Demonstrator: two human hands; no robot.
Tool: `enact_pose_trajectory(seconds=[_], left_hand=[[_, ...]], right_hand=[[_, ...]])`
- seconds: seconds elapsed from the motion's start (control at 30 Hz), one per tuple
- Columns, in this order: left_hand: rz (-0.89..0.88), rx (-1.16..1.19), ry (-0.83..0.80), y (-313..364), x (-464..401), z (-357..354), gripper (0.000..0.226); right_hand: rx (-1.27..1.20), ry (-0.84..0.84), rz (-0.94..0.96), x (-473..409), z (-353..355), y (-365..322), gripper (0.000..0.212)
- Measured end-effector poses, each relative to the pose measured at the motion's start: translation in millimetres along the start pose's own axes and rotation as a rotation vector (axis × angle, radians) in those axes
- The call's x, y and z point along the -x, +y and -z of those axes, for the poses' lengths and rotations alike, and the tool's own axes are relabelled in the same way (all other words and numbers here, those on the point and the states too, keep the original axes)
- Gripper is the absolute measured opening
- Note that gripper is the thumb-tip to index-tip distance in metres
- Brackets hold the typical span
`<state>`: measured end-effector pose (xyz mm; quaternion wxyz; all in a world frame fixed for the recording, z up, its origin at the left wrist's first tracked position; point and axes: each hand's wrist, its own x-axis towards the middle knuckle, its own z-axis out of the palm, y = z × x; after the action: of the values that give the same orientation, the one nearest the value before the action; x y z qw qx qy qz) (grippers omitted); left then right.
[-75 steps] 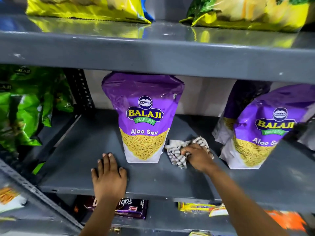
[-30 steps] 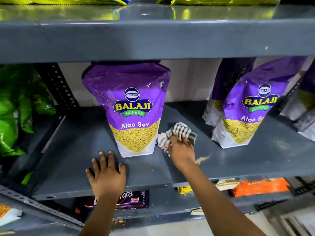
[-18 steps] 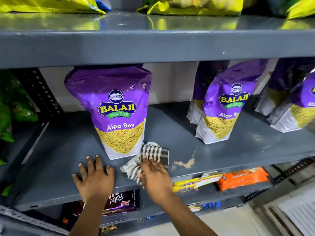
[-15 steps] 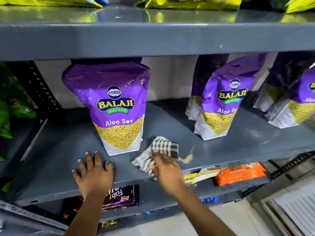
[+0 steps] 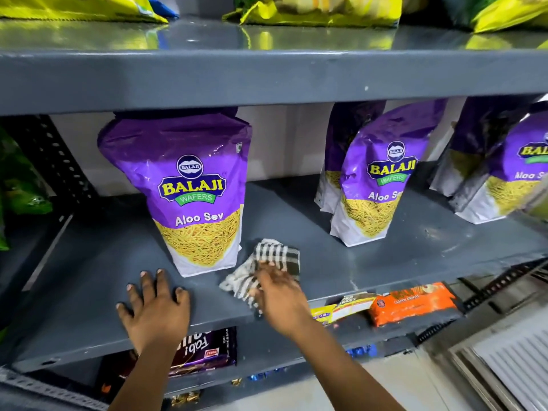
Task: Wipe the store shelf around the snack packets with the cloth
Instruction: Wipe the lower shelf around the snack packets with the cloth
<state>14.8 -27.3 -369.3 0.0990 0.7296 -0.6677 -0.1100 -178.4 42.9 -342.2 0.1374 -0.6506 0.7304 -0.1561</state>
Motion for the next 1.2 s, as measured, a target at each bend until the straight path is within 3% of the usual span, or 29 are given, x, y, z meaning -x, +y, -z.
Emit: enact_pose_trajectory(seconds=[0.23,0.33,0.4,0.57,0.67,0.8,0.9,0.97,1.07,1.13,1.2], left_hand=[[0.008,0.020,0.005,-0.2,-0.8,0.4,0.056],[0.017,0.013,0.001,1.8,-0.7,-1.2,0.056],[0.013,0.008,-0.001,2.9,-0.2,-1.5,0.056],[0.014,-0.006,-0.007,1.0,0.7,-0.7,0.054],[0.008,0.098,0.089,2.2,7.3,-1.4,0.051],[0.044,0.354,0.281,25.4,37.3,-1.2,0.063],[-0.139,0.350,0.268,65.7,69.7,-9.4,0.062],[-0.314,0.267,0.209,95.7,85.4,-20.7,0.059],[-0.513,0.148,0.164,149.6,93.6,-36.3,0.055],[-0.517,0.110,0.147,186.8,89.2,-43.6,0.052],[-0.402,0.161,0.074,224.8,84.3,-50.2,0.049]], right_hand=[[0.101,0.131,-0.368,46.1,47.4,110.1,0.037],[0.008,0.267,-0.485,61.4,62.1,110.7,0.033],[-0.027,0.331,-0.412,46.7,52.7,77.9,0.038],[0.010,-0.065,-0.013,15.8,0.2,-5.7,0.045],[0.026,-0.023,-0.108,28.9,13.8,37.1,0.042],[0.002,0.049,-0.348,61.8,57.8,121.4,0.043],[-0.041,0.157,-0.511,71.0,86.2,160.2,0.033],[-0.049,0.241,-0.447,62.4,83.3,152.9,0.032],[-0.054,0.058,-0.170,54.9,57.0,130.9,0.045],[0.004,0.006,-0.071,58.6,56.8,145.8,0.048],[0.012,0.018,-0.084,63.3,78.3,187.4,0.048]])
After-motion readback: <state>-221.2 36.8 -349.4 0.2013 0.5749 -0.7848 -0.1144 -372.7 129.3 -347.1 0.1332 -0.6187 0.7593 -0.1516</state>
